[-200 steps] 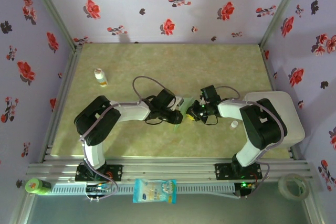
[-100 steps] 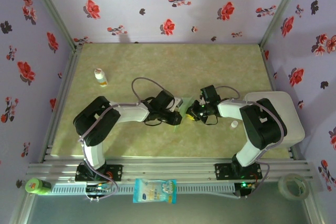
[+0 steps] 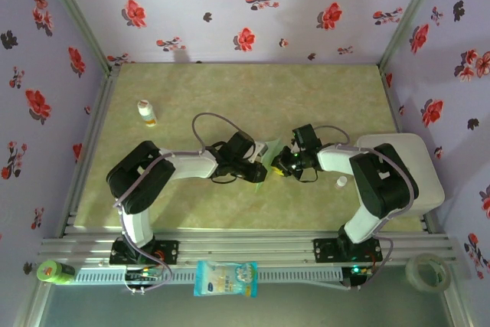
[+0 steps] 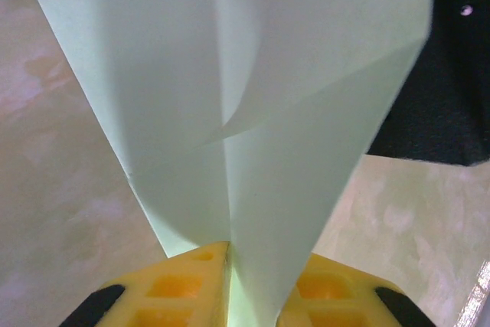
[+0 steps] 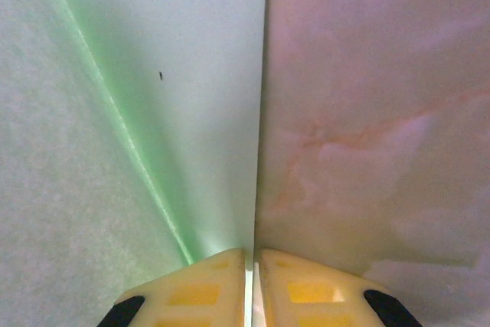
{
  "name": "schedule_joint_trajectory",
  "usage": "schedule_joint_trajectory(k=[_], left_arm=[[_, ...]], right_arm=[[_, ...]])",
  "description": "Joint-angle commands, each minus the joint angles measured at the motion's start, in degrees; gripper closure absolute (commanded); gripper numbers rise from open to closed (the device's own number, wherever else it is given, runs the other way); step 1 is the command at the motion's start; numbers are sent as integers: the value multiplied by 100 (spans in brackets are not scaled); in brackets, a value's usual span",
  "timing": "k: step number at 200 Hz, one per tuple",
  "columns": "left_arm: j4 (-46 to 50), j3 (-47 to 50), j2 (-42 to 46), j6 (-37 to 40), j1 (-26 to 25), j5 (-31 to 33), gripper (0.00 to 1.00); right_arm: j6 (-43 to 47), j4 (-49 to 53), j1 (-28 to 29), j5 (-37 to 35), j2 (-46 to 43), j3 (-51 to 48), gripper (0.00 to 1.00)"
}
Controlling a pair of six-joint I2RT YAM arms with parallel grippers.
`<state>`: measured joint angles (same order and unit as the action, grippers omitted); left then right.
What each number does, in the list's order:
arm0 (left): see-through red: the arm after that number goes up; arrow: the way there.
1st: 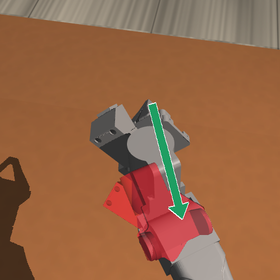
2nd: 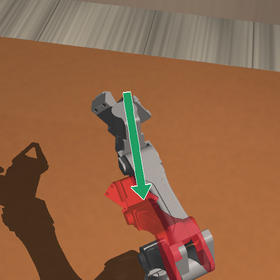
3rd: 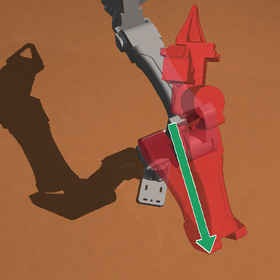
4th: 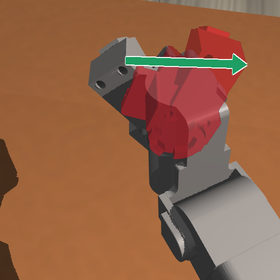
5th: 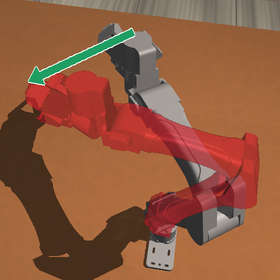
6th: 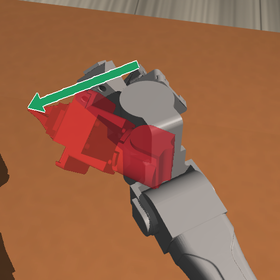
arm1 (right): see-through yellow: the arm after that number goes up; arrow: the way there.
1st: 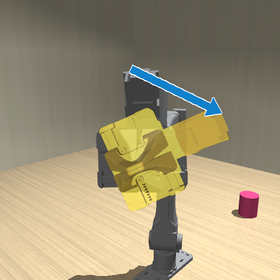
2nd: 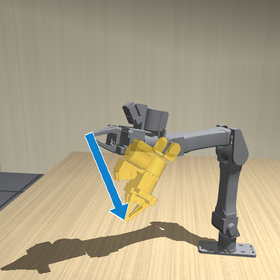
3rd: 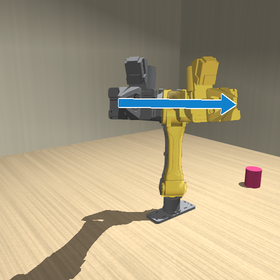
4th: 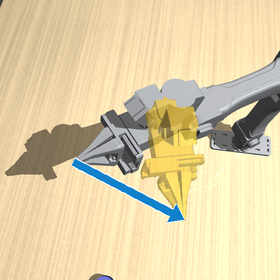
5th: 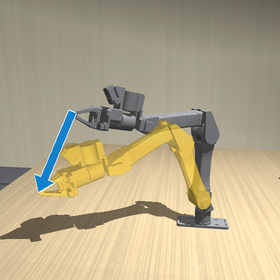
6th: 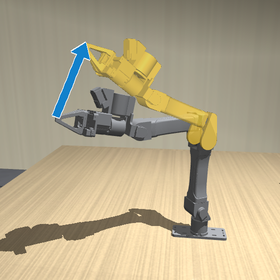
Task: Fold a paper plane with a square sheet of paper (pick it up from the middle)
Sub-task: Fold the wing for the fifth time at the center of the table.
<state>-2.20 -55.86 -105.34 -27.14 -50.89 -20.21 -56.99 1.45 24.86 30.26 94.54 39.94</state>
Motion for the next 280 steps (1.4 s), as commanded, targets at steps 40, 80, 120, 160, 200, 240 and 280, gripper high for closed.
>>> schedule_joint_trajectory(k=[40, 80, 120, 160, 200, 240, 280], left_arm=[[-141, 13, 200, -18, -52, -40, 83], [82, -44, 174, 94, -53, 178, 94], [438, -4, 246, 207, -52, 643, 95], [788, -55, 303, 399, -57, 946, 96], [1036, -205, 273, 627, -68, 959, 95], [1106, -215, 293, 742, -88, 990, 94], [1201, -250, 273, 823, -121, 1034, 93]], right_arm=[[53, -101, 98, -47, 227, 58, 87], [39, -120, 98, -21, 172, 94, 86], [31, 177, 11, -201, -291, 157, 83], [-141, 420, -246, -333, -1021, 37, 74], [-493, 292, -300, -212, -1130, 162, 66], [-824, 41, -311, -31, -860, 430, 64], [-771, 339, -235, -82, -665, 762, 61]])
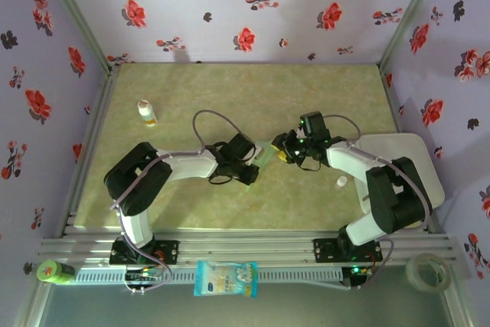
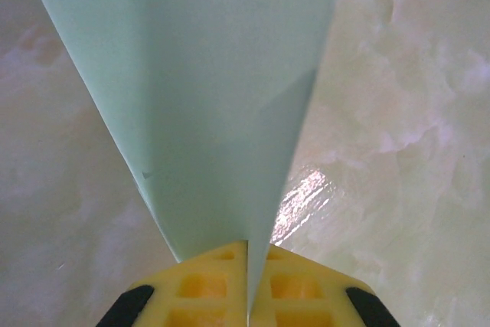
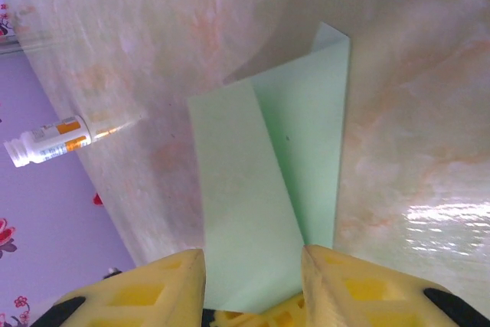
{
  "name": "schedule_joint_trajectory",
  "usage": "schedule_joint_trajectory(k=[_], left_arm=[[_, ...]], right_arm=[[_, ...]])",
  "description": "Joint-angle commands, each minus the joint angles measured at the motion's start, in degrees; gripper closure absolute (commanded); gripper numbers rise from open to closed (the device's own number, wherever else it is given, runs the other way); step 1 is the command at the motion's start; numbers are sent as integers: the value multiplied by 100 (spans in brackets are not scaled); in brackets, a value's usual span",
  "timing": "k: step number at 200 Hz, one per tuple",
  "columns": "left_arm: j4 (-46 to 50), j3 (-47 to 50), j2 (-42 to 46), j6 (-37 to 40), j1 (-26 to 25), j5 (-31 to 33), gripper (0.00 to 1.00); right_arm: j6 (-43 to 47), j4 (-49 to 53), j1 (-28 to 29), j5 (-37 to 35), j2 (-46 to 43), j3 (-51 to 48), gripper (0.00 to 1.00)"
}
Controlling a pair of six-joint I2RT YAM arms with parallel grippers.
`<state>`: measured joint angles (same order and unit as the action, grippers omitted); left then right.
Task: Fold a paper plane with a square sheet of paper (pick it up from the middle)
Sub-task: Fold the wing for the fifth time at the center of the table.
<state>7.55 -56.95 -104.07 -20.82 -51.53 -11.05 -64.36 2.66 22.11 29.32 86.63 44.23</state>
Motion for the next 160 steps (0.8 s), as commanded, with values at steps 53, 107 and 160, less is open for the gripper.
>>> schedule_joint_trajectory(k=[53, 107, 160], left_arm=[[246, -211, 124, 227, -86, 164, 92], [323, -238, 132, 288, -103, 225, 90], [184, -153, 289, 359, -155, 221, 85]], right_arm=[[196, 785, 241, 56, 595, 787, 59], [479, 1237, 320, -86, 680, 900, 68], [520, 1349, 287, -213, 730, 895, 85]])
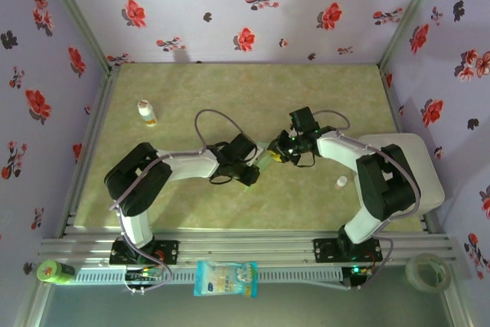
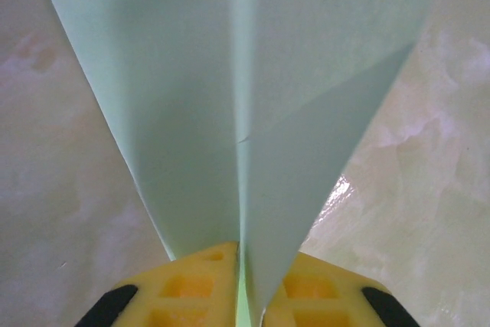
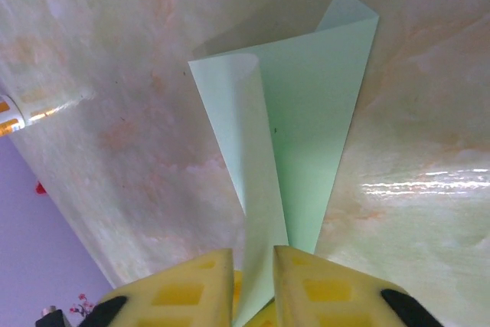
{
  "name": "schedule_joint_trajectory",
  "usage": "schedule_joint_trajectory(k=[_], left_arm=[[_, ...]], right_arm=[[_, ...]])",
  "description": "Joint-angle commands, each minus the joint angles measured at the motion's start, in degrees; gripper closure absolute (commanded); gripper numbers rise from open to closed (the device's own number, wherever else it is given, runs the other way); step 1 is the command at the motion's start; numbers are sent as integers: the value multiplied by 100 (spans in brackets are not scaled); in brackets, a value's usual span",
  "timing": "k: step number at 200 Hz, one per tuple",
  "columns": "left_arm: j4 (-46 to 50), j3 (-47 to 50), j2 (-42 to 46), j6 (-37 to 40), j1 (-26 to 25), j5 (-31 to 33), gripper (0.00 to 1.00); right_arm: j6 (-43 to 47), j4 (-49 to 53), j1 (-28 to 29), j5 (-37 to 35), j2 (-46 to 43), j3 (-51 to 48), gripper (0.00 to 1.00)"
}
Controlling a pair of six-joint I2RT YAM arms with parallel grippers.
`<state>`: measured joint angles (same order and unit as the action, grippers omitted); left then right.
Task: Fold a paper plane with a square sheet of paper (pick it up from the middle)
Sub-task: Fold the wing for the fifth time at the center of the table.
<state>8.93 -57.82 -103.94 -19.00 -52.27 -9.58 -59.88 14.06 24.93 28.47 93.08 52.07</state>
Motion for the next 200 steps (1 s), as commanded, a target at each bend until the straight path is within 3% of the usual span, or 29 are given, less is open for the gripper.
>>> schedule_joint_trajectory(k=[1, 65, 128, 164, 200], left_arm=[[43, -60, 281, 177, -81, 77, 85], [-54, 58, 321, 229, -134, 57, 86], [3, -27, 112, 200, -161, 62, 91], [-1, -62, -15, 74, -161, 62, 93], [-22, -72, -138, -59, -141, -78, 94]], right_arm=[[72, 209, 4, -125, 82, 110, 85], [74, 194, -49, -161, 79, 74, 90], [117, 166, -67, -169, -20, 75, 87], [376, 347, -140, -457, -358, 92, 66], [668, 737, -321, -1097, -996, -57, 57]])
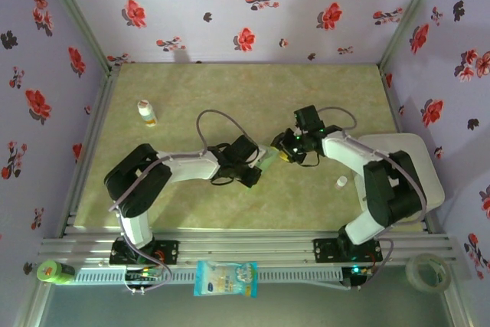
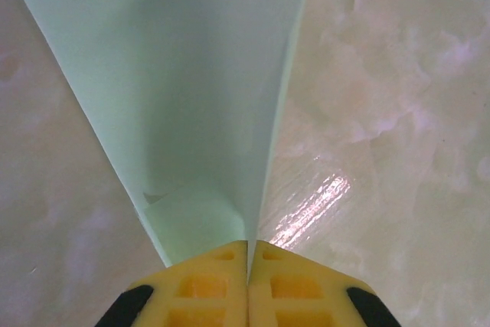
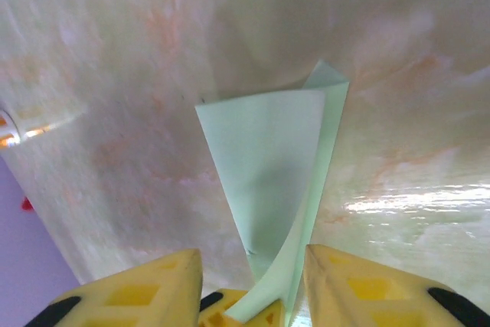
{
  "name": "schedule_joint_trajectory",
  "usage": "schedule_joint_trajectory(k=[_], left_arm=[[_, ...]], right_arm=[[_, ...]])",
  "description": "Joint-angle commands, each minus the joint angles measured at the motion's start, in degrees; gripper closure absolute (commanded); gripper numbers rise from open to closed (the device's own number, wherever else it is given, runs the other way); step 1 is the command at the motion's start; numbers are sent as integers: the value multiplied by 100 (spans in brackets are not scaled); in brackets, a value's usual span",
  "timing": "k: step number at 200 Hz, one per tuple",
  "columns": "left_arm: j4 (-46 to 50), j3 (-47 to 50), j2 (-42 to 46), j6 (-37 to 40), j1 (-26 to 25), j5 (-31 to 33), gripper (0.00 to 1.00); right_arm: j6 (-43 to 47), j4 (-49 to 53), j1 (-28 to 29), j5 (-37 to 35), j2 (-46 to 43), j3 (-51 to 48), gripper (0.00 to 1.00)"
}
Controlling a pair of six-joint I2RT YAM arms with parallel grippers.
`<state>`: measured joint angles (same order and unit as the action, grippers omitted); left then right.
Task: Fold a paper plane with a square sheet of paper (pick it up from the middle)
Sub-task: Fold the wing for the fifth time at the center of the table.
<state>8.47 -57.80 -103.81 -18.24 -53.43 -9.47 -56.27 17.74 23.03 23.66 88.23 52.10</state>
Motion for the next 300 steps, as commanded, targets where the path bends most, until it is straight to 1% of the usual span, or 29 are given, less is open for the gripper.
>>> schedule_joint_trajectory(k=[1, 18, 33, 53, 89, 127, 139, 149, 159, 165, 179, 199, 224, 261, 280, 300], left_arm=[[19, -74, -154, -136, -22, -98, 94], [10, -107, -222, -170, -6, -186, 93], [-21, -134, -291, -205, 24, -325, 93], [-70, -161, -390, -311, 93, -566, 93], [-349, -135, -500, -591, 252, -1153, 93], [-548, -111, -605, -875, 401, -1623, 93], [-646, -84, -660, -983, 433, -1714, 93], [-748, -45, -699, -1071, 449, -1805, 94], [-856, 8, -726, -1203, 473, -1847, 94], [-923, 52, -736, -1284, 488, -1863, 95], [-1163, 198, -755, -1448, 517, -1929, 95], [-1469, 391, -729, -1667, 577, -2009, 96], [-1629, 519, -732, -1813, 656, -2077, 96], [-1696, 639, -691, -1861, 706, -2099, 97], [-1907, 799, -643, -1974, 754, -2134, 98], [-2082, 937, -572, -2066, 805, -2156, 100]], right_arm=[[309, 379, -140, -634, -527, -72, 57], [254, 404, -226, -826, -766, -287, 56], [155, 277, -276, -830, -911, -522, 56], [61, 28, -275, -694, -993, -798, 56], [-21, -636, -281, -223, -1000, -1221, 56], [126, -1452, -186, -162, -1219, -1690, 57], [276, -1584, -128, -205, -1268, -1784, 59], [360, -1609, -114, -207, -1273, -1809, 63], [389, -1636, -114, -116, -1215, -1818, 67], [392, -1714, -107, 55, -1148, -1834, 69], [275, -2238, -90, 477, -948, -1942, 74], [7, -3132, 10, 693, -730, -2179, 80], [-51, -3476, 126, 883, -364, -2165, 90], [-52, -3785, 237, 923, 64, -2127, 93], [16, -3720, 237, 892, 164, -2061, 94], [115, -3545, 237, 841, 212, -1968, 93]])
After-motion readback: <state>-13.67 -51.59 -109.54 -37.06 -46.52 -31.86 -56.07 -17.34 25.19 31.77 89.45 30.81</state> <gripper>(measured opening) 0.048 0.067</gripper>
